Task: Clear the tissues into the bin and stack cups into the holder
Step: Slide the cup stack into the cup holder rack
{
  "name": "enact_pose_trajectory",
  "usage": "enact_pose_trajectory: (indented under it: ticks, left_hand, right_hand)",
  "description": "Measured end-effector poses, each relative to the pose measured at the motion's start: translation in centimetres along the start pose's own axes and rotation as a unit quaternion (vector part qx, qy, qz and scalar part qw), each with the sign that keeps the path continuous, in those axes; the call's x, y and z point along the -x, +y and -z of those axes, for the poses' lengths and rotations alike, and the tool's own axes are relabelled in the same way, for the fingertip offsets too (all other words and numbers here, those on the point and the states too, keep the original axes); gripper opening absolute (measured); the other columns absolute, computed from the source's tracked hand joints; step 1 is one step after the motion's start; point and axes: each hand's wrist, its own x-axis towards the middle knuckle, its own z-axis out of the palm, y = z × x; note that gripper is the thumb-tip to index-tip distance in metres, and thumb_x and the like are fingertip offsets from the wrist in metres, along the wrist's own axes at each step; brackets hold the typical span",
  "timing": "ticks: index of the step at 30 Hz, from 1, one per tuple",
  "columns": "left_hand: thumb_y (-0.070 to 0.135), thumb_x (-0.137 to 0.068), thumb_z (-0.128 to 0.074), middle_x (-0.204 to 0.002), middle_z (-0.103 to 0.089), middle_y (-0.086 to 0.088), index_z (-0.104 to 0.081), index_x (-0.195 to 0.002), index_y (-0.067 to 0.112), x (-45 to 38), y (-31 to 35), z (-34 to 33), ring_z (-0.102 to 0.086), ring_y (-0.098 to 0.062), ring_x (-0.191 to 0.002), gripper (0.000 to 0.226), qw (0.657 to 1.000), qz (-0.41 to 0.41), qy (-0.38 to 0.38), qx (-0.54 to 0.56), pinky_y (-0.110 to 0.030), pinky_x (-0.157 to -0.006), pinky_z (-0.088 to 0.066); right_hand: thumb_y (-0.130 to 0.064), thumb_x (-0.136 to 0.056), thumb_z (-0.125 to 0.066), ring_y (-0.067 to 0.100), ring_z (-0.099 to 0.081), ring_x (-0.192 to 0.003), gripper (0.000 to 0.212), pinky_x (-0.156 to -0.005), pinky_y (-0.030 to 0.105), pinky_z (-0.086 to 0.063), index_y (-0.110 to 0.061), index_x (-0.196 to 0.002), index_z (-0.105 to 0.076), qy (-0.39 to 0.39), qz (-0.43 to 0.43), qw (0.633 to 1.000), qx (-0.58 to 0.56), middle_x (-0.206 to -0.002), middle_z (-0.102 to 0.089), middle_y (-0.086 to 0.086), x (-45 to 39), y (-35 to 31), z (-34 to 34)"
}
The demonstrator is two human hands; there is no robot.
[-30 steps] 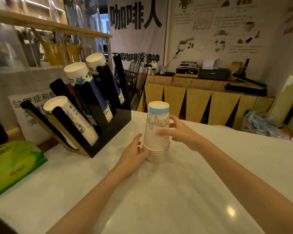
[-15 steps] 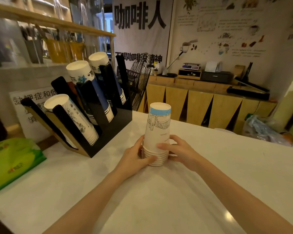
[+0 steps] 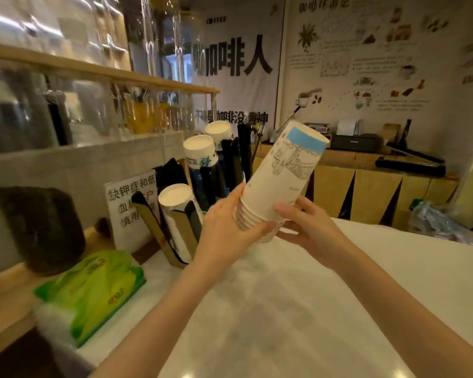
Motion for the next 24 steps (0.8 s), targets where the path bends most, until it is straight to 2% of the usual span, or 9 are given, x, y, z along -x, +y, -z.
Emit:
enact_pose_trajectory:
  ticks: [3,5,7,8,11,15,17,21,24]
  left_hand:
    - [0.070,-0.057,-0.058,-0.135,-0.052,0.006,-0.030,-0.139,0.030,-0.8,0.3,4.1,-0.048,-0.011,-0.122,0.095,0.999,-0.037,0.002,0.001,-0.041,-0.101,-0.046]
    - [0.069,-0.059,-0.061,-0.130,-0.053,0.010,-0.030,-0.139,0.030,-1.2,0.7,6.0,-0.051,-0.006,-0.115,0.094,0.998,-0.059,0.008,0.012,-0.027,-0.097,-0.048]
    - [0.063,-0.062,-0.065,-0.121,-0.053,0.015,-0.033,-0.136,0.030,-1.7,0.9,7.6,-0.052,0.002,-0.104,0.087,0.996,-0.080,0.021,0.016,-0.007,-0.084,-0.045]
    - [0.057,-0.065,-0.067,-0.119,-0.053,0.014,-0.034,-0.136,0.030,-2.1,0.9,8.4,-0.051,0.003,-0.102,0.083,0.996,-0.089,0.029,0.017,-0.003,-0.079,-0.042]
    - [0.050,-0.068,-0.068,-0.124,-0.055,0.007,-0.034,-0.137,0.024,-3.4,0.2,10.4,-0.051,-0.003,-0.107,0.081,0.993,-0.104,0.050,0.010,-0.004,-0.078,-0.039]
    - [0.045,-0.070,-0.069,-0.104,-0.053,0.020,-0.040,-0.129,0.025,-3.9,-1.6,12.4,-0.052,0.016,-0.087,0.070,0.993,-0.095,0.058,0.037,0.006,-0.067,-0.039]
    - [0.052,-0.065,-0.067,-0.104,-0.054,0.016,-0.040,-0.128,0.024,-3.8,-2.6,13.2,-0.052,0.013,-0.087,0.074,0.994,-0.071,0.060,0.052,0.004,-0.066,-0.042]
    - [0.060,-0.056,-0.062,-0.104,-0.056,0.012,-0.041,-0.127,0.024,-3.4,-4.6,14.2,-0.054,0.008,-0.085,0.083,0.997,-0.029,0.043,0.059,0.001,-0.064,-0.046]
    - [0.060,-0.057,-0.063,-0.105,-0.056,0.012,-0.041,-0.126,0.025,-3.0,-5.8,14.5,-0.054,0.007,-0.086,0.081,0.998,-0.003,0.011,0.055,-0.002,-0.061,-0.047]
  right_hand:
    - [-0.041,-0.046,-0.078,0.025,-0.060,-0.111,0.085,-0.097,0.045,-0.047,-0.024,-0.124,-0.051,0.029,0.049,0.998,0.027,-0.121,-0.063,0.000,-0.3,-2.3,-3.7]
    - [-0.042,-0.049,-0.081,0.024,-0.061,-0.109,0.085,-0.096,0.047,-0.049,-0.024,-0.126,-0.050,0.052,0.093,0.993,0.054,-0.120,-0.064,0.000,-0.6,-3.7,-5.5]
    - [-0.041,-0.052,-0.081,0.022,-0.063,-0.107,0.080,-0.095,0.047,-0.050,-0.024,-0.124,-0.052,0.057,0.128,0.988,0.062,-0.116,-0.066,-0.001,-1.0,-4.9,-6.8]
    - [-0.041,-0.051,-0.079,0.020,-0.064,-0.105,0.079,-0.096,0.046,-0.050,-0.024,-0.123,-0.053,0.055,0.141,0.986,0.065,-0.114,-0.068,-0.001,-1.1,-5.4,-7.3]
    - [-0.042,-0.051,-0.076,0.017,-0.065,-0.104,0.081,-0.097,0.044,-0.049,-0.024,-0.126,-0.050,0.054,0.160,0.982,0.088,-0.110,-0.069,-0.003,-1.8,-6.5,-9.2]
    - [-0.032,-0.068,-0.075,0.009,-0.065,-0.097,0.062,-0.087,0.031,-0.052,-0.026,-0.124,-0.051,0.046,0.183,0.974,0.127,-0.103,-0.069,-0.007,-3.0,-6.5,-12.1]
    - [-0.030,-0.070,-0.074,0.007,-0.065,-0.096,0.058,-0.080,0.023,-0.051,-0.026,-0.123,-0.050,0.034,0.191,0.968,0.159,-0.106,-0.069,-0.005,-3.5,-6.0,-13.4]
    - [-0.038,-0.071,-0.072,0.010,-0.061,-0.103,0.061,-0.086,0.027,-0.049,-0.030,-0.127,-0.046,0.022,0.180,0.966,0.185,-0.114,-0.066,-0.004,-4.5,-4.3,-14.9]
    - [-0.037,-0.075,-0.068,0.002,-0.060,-0.098,0.060,-0.074,0.017,-0.046,-0.027,-0.129,-0.044,0.013,0.156,0.971,0.182,-0.110,-0.064,-0.009,-4.9,-2.8,-15.5]
